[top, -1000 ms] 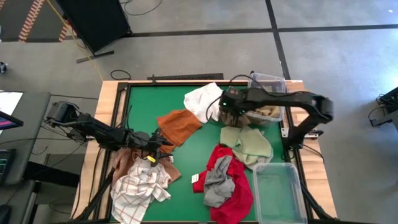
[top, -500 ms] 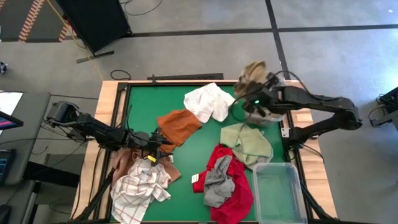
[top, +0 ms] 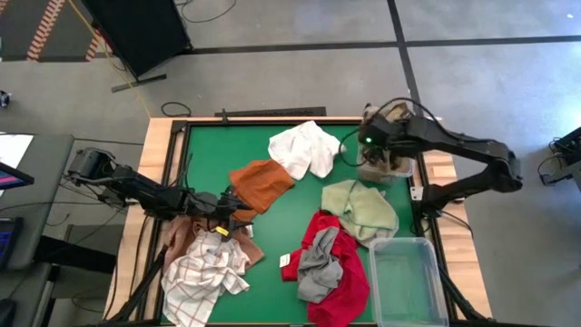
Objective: Sort towels by color in basket
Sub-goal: Put the light brown towel into the top transparent bin
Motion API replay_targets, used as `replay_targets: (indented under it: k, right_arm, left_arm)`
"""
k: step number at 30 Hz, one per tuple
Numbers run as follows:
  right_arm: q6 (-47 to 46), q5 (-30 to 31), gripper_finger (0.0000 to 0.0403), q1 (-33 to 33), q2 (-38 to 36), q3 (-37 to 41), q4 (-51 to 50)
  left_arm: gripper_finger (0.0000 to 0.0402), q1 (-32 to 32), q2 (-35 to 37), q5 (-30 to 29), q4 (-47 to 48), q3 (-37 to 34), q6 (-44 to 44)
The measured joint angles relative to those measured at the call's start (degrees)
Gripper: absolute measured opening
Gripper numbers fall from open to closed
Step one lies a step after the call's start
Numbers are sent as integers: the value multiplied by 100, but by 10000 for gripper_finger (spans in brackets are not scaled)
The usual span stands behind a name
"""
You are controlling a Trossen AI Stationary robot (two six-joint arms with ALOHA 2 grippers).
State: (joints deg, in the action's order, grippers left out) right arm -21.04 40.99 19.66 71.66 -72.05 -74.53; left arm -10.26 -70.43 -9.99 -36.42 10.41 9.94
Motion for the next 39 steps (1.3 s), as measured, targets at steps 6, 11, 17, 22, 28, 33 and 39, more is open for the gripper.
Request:
replay_targets:
  k: [6,11,17,22,28,33,39]
  right_arm:
    - [-15,-320,37,480,639,0,-138]
    - [-134,-573,36,876,1104,2,-391]
    - [-211,-1096,37,1210,1414,11,-480]
    - [-207,-1461,38,1402,1582,13,-480]
    - [-137,-1859,42,1573,1567,313,-436]
    - [-38,-1965,61,1595,1542,559,-468]
    - [139,-1880,106,1385,1399,550,-511]
  left_arm:
    - [229,0,0,-8,-13,0,26]
    - [229,0,0,-8,11,0,56]
    - [229,0,0,-3,15,0,36]
    - [229,0,0,5,16,0,20]
    - [229,0,0,10,46,0,19]
    - [229,0,0,11,110,0,19]
    - [229,0,0,10,52,0,24]
